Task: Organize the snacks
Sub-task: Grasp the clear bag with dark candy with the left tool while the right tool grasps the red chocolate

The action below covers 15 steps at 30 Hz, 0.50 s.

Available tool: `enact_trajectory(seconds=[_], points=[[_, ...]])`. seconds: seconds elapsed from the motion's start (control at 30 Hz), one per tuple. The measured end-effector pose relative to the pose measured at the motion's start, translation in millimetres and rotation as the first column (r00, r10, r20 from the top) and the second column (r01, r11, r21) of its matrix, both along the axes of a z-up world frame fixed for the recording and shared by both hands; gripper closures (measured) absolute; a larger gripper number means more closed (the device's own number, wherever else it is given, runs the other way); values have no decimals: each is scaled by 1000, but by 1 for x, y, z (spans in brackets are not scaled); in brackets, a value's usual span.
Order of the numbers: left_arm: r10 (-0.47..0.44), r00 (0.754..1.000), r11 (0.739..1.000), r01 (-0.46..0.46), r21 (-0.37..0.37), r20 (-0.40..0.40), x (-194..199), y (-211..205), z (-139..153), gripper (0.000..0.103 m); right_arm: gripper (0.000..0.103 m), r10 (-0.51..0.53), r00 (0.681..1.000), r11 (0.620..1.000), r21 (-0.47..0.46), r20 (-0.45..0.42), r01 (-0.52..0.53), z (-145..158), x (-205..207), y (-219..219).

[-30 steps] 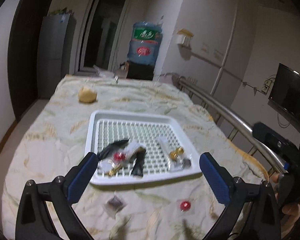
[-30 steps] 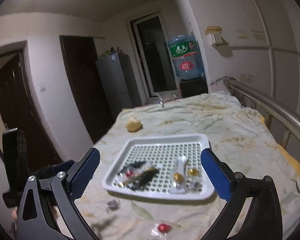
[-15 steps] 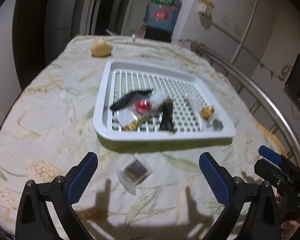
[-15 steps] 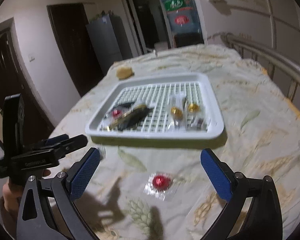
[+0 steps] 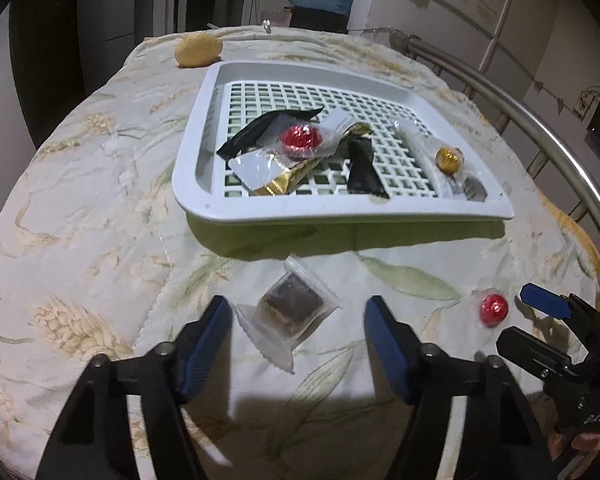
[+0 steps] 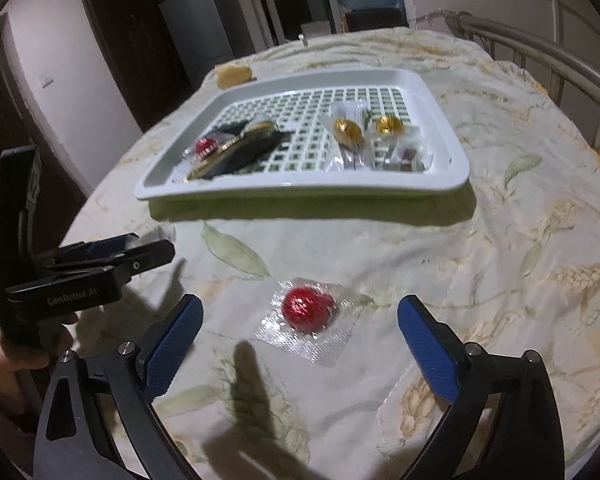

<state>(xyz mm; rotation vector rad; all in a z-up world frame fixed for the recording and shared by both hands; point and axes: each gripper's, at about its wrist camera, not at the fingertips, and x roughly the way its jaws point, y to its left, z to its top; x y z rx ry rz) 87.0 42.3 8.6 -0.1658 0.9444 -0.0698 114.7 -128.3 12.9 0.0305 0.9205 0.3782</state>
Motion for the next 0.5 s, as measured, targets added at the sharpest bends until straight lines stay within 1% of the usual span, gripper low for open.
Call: enact_trajectory(seconds=[0.03,0.07,0.1,0.13,0.17,0.2,0.23,0.27,0.37,0.43,0.47,0.5], points=[[1,1000,1000,-1,6,0,0,0,0,43,11,2,1000,1000,-6,-7,-2,-2,1,0],[4,1000,1000,-4,10,1,-1,0,0,46,13,4,1000,1000,-9,-12,-4,-3,1,1],[6,1000,1000,-6,7,1,-1,1,0,50,17,4,1000,1000,-13,-19,-4,-5,2,1],[6,1000,1000,-6,2,3,-2,2,0,51,22,5,1000,1000,-16,-22,-5,-6,2,2],[4,1000,1000,-4,1,3,-2,2,0,52,24,7,1000,1000,-21,-22,-7,-6,2,2],[1,1000,1000,-1,6,5,-2,2,0,56,28,7,1000,1000,-30,-19,-7,-7,2,3],[-1,1000,1000,1,13,6,-3,1,0,63,31,6,1000,999,-37,-15,-6,-7,1,4],[-2,1000,1000,2,14,5,-4,1,0,69,33,6,1000,999,-42,-12,-6,-7,1,5],[-6,1000,1000,6,-19,3,-5,3,0,72,44,4,1000,998,-63,-2,-4,-7,1,6],[-10,1000,1000,10,-26,4,-7,2,0,72,61,4,1000,998,-64,0,-4,-8,1,5],[-14,1000,1000,14,-28,4,-7,1,0,72,64,4,1000,998,-64,1,-4,-7,1,5],[-16,1000,999,16,-28,5,-7,0,0,72,64,4,1000,998,-61,2,-4,-8,1,5]])
